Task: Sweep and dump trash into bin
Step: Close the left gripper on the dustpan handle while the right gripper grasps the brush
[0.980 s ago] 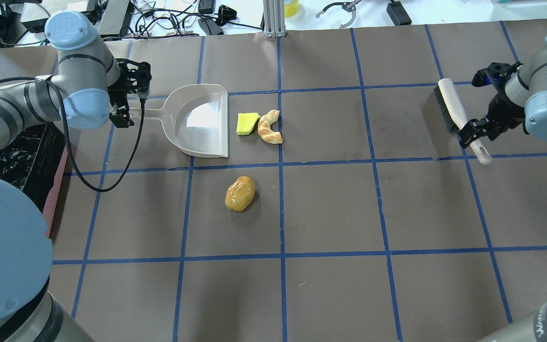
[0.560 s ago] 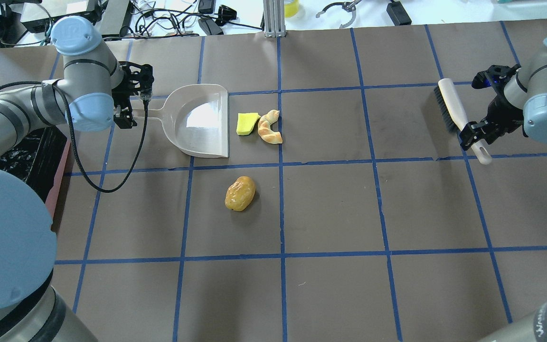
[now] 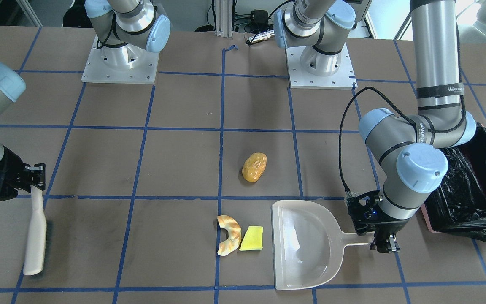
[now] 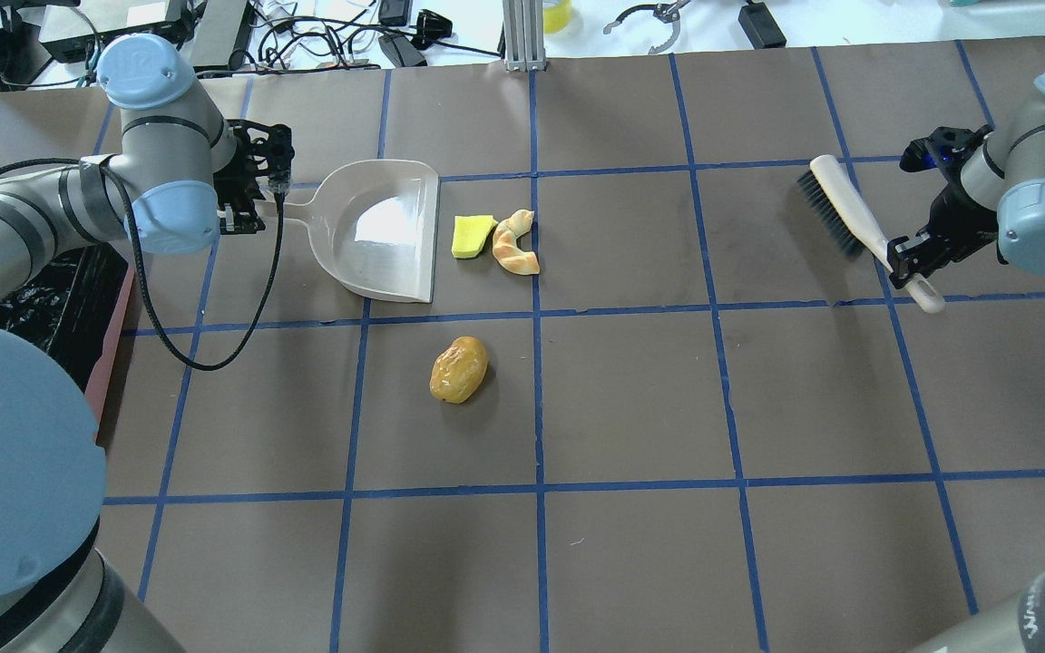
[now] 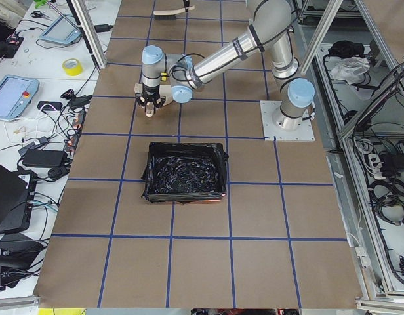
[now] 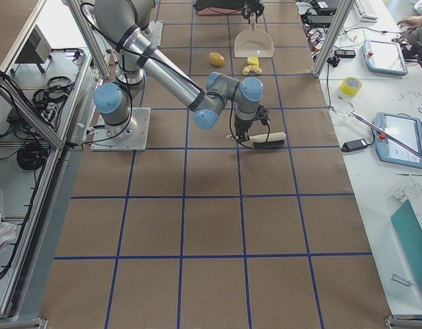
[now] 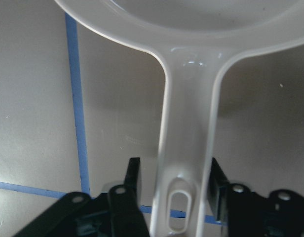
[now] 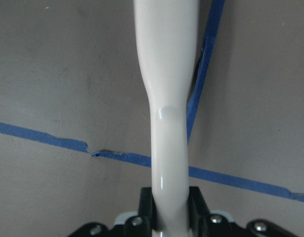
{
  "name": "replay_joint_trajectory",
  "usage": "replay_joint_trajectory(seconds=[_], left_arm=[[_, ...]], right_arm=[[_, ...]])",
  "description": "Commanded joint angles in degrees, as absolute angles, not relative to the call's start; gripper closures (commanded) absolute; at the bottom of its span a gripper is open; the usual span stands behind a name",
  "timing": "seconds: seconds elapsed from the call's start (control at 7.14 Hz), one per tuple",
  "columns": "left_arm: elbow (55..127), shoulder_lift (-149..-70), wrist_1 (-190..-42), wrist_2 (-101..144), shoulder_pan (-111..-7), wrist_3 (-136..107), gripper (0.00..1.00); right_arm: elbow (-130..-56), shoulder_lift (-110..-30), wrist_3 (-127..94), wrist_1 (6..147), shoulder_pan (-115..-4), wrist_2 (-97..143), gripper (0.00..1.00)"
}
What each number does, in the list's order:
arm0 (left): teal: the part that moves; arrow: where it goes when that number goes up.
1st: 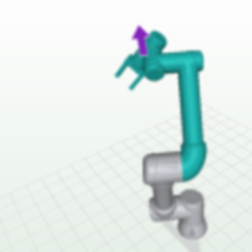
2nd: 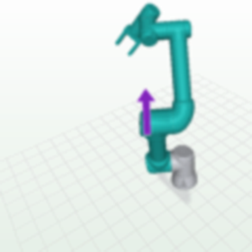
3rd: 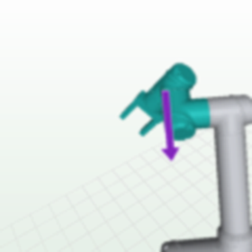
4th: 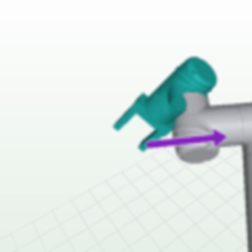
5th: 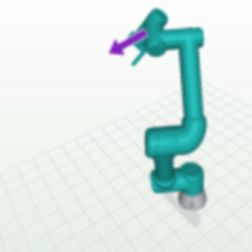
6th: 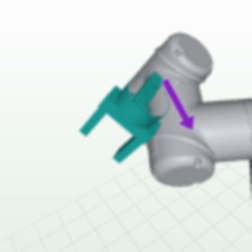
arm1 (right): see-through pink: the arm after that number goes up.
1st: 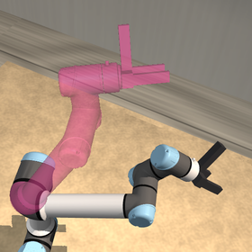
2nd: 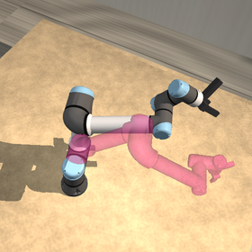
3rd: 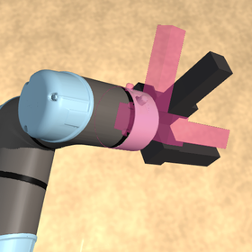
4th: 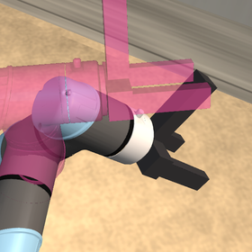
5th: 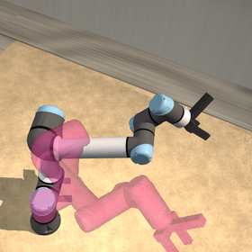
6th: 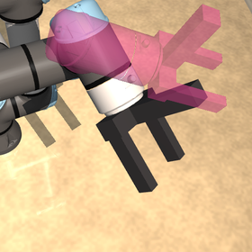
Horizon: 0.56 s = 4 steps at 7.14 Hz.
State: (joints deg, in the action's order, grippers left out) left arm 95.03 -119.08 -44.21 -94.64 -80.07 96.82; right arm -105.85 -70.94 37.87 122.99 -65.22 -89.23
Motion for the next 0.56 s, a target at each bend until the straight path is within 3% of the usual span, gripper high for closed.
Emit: replay_joint_trajectory(seconds=[0.0,0.14,0.42], left_arm=[[95.0,-118.7,-44.2,-94.6,-80.1,96.8,1.00],[95.0,-118.7,-44.1,-94.6,-80.1,97.1,1.00],[95.2,-118.1,-44.0,-94.5,-80.2,100.1,1.00]], right_arm=[[-105.6,-70.9,37.6,123.0,-65.2,-89.2,0.94],[-105.5,-71.2,37.2,122.5,-65.2,-89.2,1.00],[-103.4,-73.5,32.2,121.4,-66.0,-88.6,1.00]])
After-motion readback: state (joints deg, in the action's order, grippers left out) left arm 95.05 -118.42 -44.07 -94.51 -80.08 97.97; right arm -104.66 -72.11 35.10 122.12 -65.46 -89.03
